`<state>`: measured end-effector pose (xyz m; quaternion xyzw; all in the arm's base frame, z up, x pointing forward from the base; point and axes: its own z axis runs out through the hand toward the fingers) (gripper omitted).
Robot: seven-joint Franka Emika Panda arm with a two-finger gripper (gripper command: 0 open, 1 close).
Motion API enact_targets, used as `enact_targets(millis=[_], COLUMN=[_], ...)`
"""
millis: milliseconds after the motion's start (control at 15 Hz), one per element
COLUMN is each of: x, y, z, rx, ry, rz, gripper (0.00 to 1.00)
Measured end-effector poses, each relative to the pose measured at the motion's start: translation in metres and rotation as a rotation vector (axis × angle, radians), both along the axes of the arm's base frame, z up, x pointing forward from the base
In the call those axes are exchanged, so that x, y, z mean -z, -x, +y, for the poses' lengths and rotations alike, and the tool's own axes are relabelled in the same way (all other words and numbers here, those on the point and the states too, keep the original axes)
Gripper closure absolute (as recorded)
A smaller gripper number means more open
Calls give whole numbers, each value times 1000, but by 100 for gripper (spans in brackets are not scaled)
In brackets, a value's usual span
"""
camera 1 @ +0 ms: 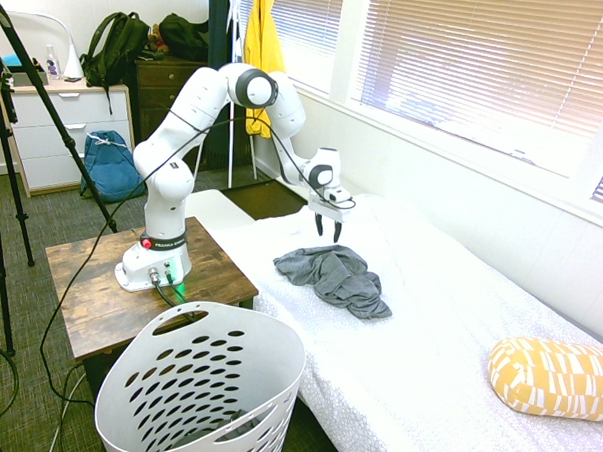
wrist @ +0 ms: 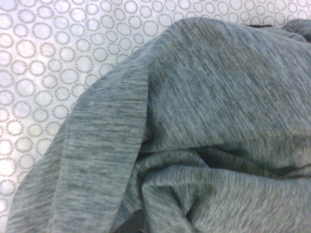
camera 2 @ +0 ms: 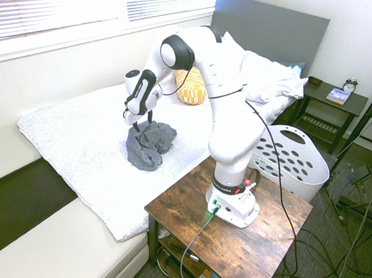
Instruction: Put my clothes in the laundry bag
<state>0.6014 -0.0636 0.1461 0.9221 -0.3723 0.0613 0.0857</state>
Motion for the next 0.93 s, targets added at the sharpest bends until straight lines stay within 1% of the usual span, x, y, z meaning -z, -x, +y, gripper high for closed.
enact_targets(millis=[267, 333, 600, 933], x=[49, 57, 77, 75], y=[-15, -18, -22, -25], z=[-16, -18, -26, -33], rx=[26, 29, 42, 48], ry=[21, 30, 45, 28], rz=[21, 24, 37, 32], gripper=[0, 100, 100, 100])
